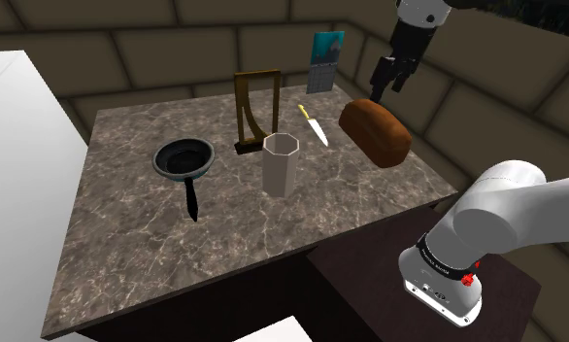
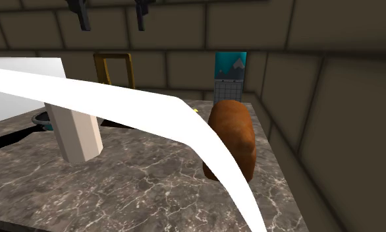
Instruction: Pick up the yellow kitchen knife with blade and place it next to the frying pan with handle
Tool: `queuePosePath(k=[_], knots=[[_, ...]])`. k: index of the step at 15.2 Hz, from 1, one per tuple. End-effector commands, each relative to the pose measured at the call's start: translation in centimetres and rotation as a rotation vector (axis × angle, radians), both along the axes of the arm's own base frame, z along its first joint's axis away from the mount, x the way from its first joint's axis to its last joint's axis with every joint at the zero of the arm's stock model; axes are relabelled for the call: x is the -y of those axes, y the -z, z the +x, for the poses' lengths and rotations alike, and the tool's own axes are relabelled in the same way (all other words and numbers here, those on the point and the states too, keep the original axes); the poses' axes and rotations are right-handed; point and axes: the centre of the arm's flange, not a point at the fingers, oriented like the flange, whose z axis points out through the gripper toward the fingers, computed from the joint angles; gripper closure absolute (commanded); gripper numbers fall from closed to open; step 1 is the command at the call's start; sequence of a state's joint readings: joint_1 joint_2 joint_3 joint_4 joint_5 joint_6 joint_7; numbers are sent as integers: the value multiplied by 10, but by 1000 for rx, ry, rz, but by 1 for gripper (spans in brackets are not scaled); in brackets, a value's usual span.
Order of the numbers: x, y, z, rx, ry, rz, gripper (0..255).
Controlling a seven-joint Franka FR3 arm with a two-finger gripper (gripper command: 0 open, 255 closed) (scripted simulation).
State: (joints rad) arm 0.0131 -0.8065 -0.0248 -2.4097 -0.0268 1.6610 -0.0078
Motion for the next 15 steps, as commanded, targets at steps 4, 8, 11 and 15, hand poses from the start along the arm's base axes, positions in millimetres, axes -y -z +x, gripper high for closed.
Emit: queuePosePath(k=[4,8,11,15], knots=[[9,18,36,-17,15,-2,0],[22,44,84,-40,35,-6,0],[33,63,120,-58,49,-8,0],[48,90,166,-81,69,-11,0]])
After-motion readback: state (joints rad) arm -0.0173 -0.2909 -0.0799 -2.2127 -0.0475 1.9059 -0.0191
